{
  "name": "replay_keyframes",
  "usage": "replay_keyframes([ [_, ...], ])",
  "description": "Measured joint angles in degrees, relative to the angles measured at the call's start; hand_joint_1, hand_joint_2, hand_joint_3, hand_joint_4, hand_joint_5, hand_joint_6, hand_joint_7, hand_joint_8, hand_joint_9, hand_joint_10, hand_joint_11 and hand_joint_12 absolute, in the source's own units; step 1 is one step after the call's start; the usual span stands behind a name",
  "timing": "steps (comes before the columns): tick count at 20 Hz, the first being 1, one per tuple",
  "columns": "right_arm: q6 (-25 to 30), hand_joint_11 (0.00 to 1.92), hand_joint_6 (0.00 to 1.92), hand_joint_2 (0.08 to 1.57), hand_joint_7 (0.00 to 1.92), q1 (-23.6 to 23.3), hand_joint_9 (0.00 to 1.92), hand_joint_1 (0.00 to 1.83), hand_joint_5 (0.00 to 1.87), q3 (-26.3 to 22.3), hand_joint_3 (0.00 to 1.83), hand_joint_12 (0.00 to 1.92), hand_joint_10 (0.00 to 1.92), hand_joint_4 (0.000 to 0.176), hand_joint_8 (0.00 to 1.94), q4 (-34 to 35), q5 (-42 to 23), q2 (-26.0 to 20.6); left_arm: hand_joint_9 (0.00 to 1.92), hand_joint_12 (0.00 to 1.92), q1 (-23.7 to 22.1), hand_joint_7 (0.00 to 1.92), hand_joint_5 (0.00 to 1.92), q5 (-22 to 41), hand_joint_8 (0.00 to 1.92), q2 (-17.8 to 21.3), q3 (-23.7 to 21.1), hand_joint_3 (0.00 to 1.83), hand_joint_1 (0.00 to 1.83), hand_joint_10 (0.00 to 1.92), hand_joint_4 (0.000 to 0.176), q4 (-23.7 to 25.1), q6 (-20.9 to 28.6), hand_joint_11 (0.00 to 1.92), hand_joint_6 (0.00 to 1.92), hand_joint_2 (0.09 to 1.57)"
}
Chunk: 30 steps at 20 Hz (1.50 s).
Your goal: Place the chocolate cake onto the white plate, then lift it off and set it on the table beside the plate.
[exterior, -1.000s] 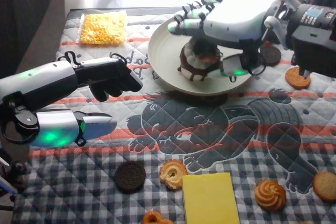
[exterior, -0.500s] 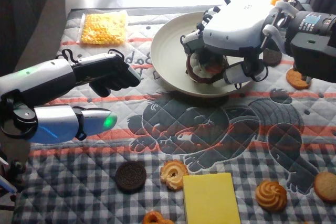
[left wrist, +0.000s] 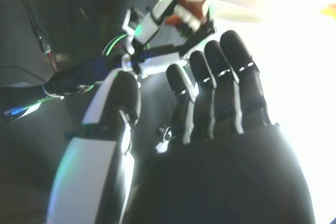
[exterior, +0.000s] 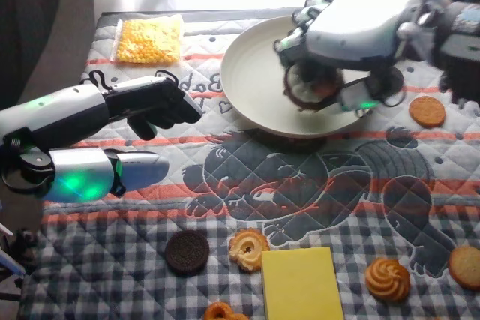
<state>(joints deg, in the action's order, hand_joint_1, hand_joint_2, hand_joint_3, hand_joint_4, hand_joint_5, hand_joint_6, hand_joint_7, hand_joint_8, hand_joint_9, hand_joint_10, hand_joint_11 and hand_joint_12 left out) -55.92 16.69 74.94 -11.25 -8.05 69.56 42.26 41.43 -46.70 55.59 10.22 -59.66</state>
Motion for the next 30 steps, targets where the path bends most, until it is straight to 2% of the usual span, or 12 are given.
replay_keyframes([
  [1,0.0,0.01,1.38,1.27,0.57,0.0,0.23,1.16,0.79,-1.8,0.00,1.91,1.50,0.000,1.49,0.0,-1.1,-2.2,0.07,1.27,0.0,0.13,0.11,0.1,0.71,0.0,0.0,0.00,0.73,0.71,0.058,-0.3,0.0,0.00,0.96,1.36],
  [3,0.0,0.57,1.28,1.27,0.70,0.0,0.62,1.17,0.73,-4.1,0.00,1.92,1.83,0.000,1.61,-0.2,-2.0,-4.9,0.09,1.18,0.2,0.15,0.13,0.1,0.62,0.0,0.0,0.00,0.74,0.61,0.052,-0.6,0.0,0.00,0.90,1.35],
  [5,5.8,0.95,1.25,1.25,0.80,0.0,0.89,1.20,0.69,-5.7,0.00,1.92,1.83,0.000,1.57,-6.3,-3.2,-7.1,0.09,1.08,0.3,0.17,0.12,0.2,0.51,0.0,0.0,0.00,0.69,0.51,0.052,-1.2,0.0,0.00,0.86,1.37],
  [9,17.7,0.72,1.37,1.27,0.74,1.2,0.71,1.15,0.69,-8.3,0.00,1.92,1.83,0.000,1.54,-14.4,-8.8,-10.1,0.06,1.07,0.9,0.19,0.11,0.2,0.54,0.0,0.0,0.00,0.69,0.60,0.029,-2.3,0.0,0.00,0.93,1.37],
  [11,25.0,0.82,1.33,1.28,0.70,4.0,0.71,1.16,0.68,-8.9,0.01,1.92,1.92,0.000,1.67,-17.8,-13.5,-13.0,0.02,1.02,1.6,0.15,0.08,0.4,0.60,0.2,0.0,0.00,0.64,0.67,0.047,-3.2,0.0,0.00,0.96,1.38],
  [13,27.5,0.79,1.34,1.33,0.66,6.6,0.65,1.16,0.57,-10.3,0.01,1.92,1.92,0.000,1.80,-18.2,-16.5,-16.1,0.03,1.07,1.6,0.16,0.10,0.4,0.63,0.2,0.0,0.00,0.68,0.72,0.028,-3.7,0.0,0.00,0.95,1.37],
  [17,29.1,0.74,1.11,1.25,0.71,11.6,0.67,1.20,0.82,-14.3,0.00,1.92,1.92,0.000,1.65,-18.5,-22.1,-21.2,0.02,0.87,2.2,0.16,0.09,1.3,0.48,0.5,0.0,0.00,0.66,0.62,0.028,-4.3,0.0,0.00,0.88,1.38],
  [18,30.1,1.13,1.19,1.20,0.96,13.1,1.06,1.15,0.84,-15.0,0.00,1.92,1.92,0.000,1.88,-19.1,-22.9,-21.9,0.03,0.88,2.2,0.18,0.12,1.3,0.48,0.5,0.0,0.00,0.66,0.61,0.020,-4.7,0.0,0.00,0.85,1.38],
  [19,32.3,1.13,1.18,1.23,0.83,14.4,1.08,1.20,0.74,-15.3,0.01,1.92,1.92,0.000,1.68,-20.7,-23.5,-22.1,0.04,0.88,2.2,0.18,0.13,1.4,0.48,0.5,0.0,0.00,0.64,0.61,0.022,-4.8,0.0,0.00,0.84,1.38],
  [24,39.6,0.72,1.25,1.25,0.78,20.1,0.70,1.19,0.71,-15.3,0.00,1.92,1.87,0.000,1.57,-25.9,-24.7,-22.2,0.05,1.07,2.3,0.18,0.14,1.6,0.59,0.5,0.0,0.00,0.66,0.74,0.011,-4.9,0.0,0.00,0.81,1.38],
  [27,41.1,0.61,1.49,1.28,0.66,23.7,0.56,1.12,0.67,-14.5,0.01,1.92,1.66,0.014,1.49,-25.7,-24.9,-21.6,0.03,1.08,2.3,0.17,0.12,1.5,0.61,0.5,0.0,0.00,0.68,0.76,0.038,-4.9,0.0,0.00,0.84,1.37],
  [30,41.8,0.06,0.72,1.18,0.24,24.0,0.17,1.10,0.19,-13.1,0.00,1.84,1.16,0.000,0.55,-25.3,-23.9,-20.3,0.02,1.02,2.3,0.14,0.10,1.6,0.68,0.5,0.0,0.00,0.64,0.77,0.034,-5.0,0.0,0.00,0.91,1.38],
])
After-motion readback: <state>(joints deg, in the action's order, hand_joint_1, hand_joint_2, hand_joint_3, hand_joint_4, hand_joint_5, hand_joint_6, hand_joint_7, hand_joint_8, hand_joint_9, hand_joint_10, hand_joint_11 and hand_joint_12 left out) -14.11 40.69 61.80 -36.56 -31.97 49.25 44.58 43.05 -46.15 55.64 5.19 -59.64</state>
